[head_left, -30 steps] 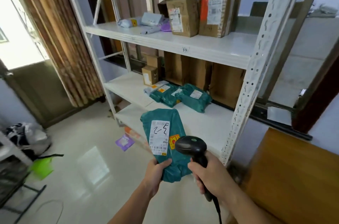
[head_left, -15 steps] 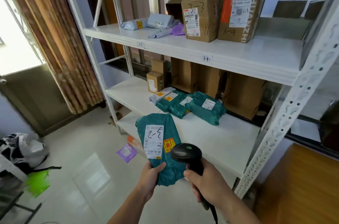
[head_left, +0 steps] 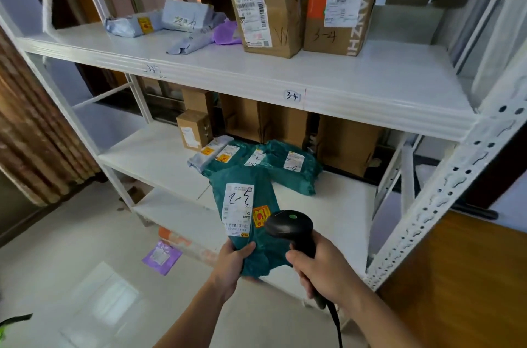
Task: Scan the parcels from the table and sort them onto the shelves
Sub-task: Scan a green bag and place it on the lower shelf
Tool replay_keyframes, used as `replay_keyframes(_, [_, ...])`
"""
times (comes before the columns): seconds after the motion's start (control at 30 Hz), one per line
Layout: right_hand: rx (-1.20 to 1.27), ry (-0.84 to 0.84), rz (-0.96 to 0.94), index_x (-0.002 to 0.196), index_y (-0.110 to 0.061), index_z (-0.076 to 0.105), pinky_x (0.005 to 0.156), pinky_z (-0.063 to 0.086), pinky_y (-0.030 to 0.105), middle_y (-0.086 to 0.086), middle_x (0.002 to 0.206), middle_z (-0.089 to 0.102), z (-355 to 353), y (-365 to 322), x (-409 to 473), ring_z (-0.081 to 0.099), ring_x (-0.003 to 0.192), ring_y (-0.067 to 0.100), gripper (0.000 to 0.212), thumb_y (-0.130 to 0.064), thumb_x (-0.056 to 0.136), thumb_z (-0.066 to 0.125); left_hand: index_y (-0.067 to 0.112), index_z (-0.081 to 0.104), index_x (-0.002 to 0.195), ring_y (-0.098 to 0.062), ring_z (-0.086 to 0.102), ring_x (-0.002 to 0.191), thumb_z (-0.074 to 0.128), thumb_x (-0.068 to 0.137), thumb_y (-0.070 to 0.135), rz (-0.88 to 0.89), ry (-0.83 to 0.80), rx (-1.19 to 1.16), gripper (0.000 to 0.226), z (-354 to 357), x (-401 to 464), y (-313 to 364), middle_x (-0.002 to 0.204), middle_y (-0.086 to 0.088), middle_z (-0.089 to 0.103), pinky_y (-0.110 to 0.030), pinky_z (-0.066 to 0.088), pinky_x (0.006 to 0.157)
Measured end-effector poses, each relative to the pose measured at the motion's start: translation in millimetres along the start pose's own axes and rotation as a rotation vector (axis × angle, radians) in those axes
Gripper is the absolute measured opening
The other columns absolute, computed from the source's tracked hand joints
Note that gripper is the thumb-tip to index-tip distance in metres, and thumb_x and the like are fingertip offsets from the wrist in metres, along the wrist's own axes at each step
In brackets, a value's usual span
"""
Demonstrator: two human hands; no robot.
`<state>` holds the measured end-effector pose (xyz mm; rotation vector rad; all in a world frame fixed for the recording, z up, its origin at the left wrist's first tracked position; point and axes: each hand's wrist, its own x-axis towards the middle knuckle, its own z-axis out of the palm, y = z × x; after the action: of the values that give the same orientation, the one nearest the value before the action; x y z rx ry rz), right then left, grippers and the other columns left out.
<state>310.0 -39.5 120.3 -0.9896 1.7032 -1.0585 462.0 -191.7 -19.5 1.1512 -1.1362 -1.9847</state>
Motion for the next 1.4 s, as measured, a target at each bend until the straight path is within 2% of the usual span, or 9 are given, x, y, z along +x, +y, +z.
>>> replay_keyframes(0.13, [-0.017, 0.074, 0.027, 0.099, -0.007, 0.052, 0.049, 0.045, 0.034, 0.004, 0.057, 0.051, -2, -6, 22, 0.048, 0.045, 0.024, 0.012, -0.013, 0.092, 0.059, 0.008, 0.064, 0.123, -0.035, 0.076, 0.095, 0.065, 0.097, 0.000, -0.019, -0.065, 0.064, 0.027, 9, 44, 8, 0.110, -0.015, 0.078, -0.043, 0.064, 0.068])
replay_keyframes(0.27, [-0.017, 0.160, 0.089, 0.097, -0.014, 0.053, 0.049, 0.046, 0.034, 0.004, 0.055, 0.052, -2, -13, 39, 0.047, 0.041, 0.022, 0.008, -0.015, 0.092, 0.059, 0.002, 0.061, 0.126, -0.045, 0.074, 0.094, 0.067, 0.096, 0.000, -0.048, -0.131, 0.145, 0.031, 23, 86, 15, 0.108, -0.022, 0.077, -0.050, 0.062, 0.069])
replay_keyframes(0.4, [0.031, 0.239, 0.136, 0.095, -0.018, 0.054, 0.049, 0.046, 0.032, 0.005, 0.053, 0.050, -9, -14, 44, 0.046, 0.043, 0.019, 0.007, -0.015, 0.094, 0.060, 0.004, 0.060, 0.128, -0.041, 0.074, 0.094, 0.066, 0.097, 0.000, -0.092, -0.237, 0.200, 0.032, 46, 125, 18, 0.114, -0.021, 0.075, -0.043, 0.061, 0.061])
replay_keyframes(0.6, [0.067, 0.383, 0.210, 0.097, -0.021, 0.058, 0.056, 0.050, 0.037, 0.005, 0.056, 0.053, -42, -5, 46, 0.052, 0.049, 0.022, 0.005, -0.019, 0.094, 0.061, 0.013, 0.062, 0.125, -0.027, 0.076, 0.096, 0.066, 0.097, -0.002, -0.171, -0.324, 0.198, 0.032, 95, 164, 6, 0.116, -0.012, 0.075, -0.034, 0.063, 0.069])
replay_keyframes(0.77, [0.089, 0.444, 0.261, 0.096, -0.015, 0.056, 0.052, 0.047, 0.034, 0.007, 0.058, 0.053, -74, 12, 53, 0.050, 0.050, 0.023, 0.006, -0.015, 0.094, 0.062, 0.014, 0.063, 0.126, -0.030, 0.075, 0.100, 0.067, 0.097, 0.001, -0.219, -0.313, 0.270, 0.032, 125, 203, -15, 0.119, -0.012, 0.074, -0.038, 0.064, 0.074])
replay_keyframes(0.93, [0.080, 0.476, 0.297, 0.098, -0.015, 0.056, 0.054, 0.050, 0.038, 0.011, 0.058, 0.054, -100, 31, 63, 0.053, 0.050, 0.026, 0.007, -0.016, 0.093, 0.061, 0.018, 0.060, 0.129, -0.035, 0.073, 0.107, 0.065, 0.099, 0.004, -0.243, -0.330, 0.357, 0.033, 155, 239, -30, 0.123, -0.011, 0.072, -0.056, 0.060, 0.091])
replay_keyframes(1.17, [0.073, 0.470, 0.343, 0.096, -0.021, 0.056, 0.049, 0.048, 0.032, 0.003, 0.052, 0.052, -117, 45, 88, 0.050, 0.044, 0.019, 0.008, -0.017, 0.093, 0.062, 0.017, 0.058, 0.132, -0.033, 0.069, 0.111, 0.065, 0.100, 0.007, -0.207, -0.293, 0.500, 0.035, 186, 289, -41, 0.125, -0.009, 0.069, -0.056, 0.059, 0.094])
replay_keyframes(1.27, [0.053, 0.457, 0.359, 0.097, -0.028, 0.056, 0.048, 0.048, 0.029, -0.002, 0.050, 0.053, -121, 48, 92, 0.051, 0.043, 0.017, 0.013, -0.018, 0.093, 0.063, 0.020, 0.059, 0.122, -0.033, 0.069, 0.108, 0.065, 0.100, 0.009, -0.189, -0.258, 0.571, 0.025, 198, 309, -39, 0.119, -0.009, 0.069, -0.054, 0.059, 0.094])
replay_keyframes(1.4, [0.065, 0.441, 0.388, 0.095, -0.027, 0.055, 0.046, 0.047, 0.026, -0.005, 0.046, 0.053, -124, 53, 93, 0.051, 0.041, 0.014, 0.011, -0.019, 0.095, 0.062, 0.022, 0.059, 0.107, -0.036, 0.069, 0.106, 0.067, 0.099, 0.016, -0.190, -0.188, 0.642, 0.014, 211, 335, -40, 0.115, -0.011, 0.069, -0.059, 0.058, 0.094])
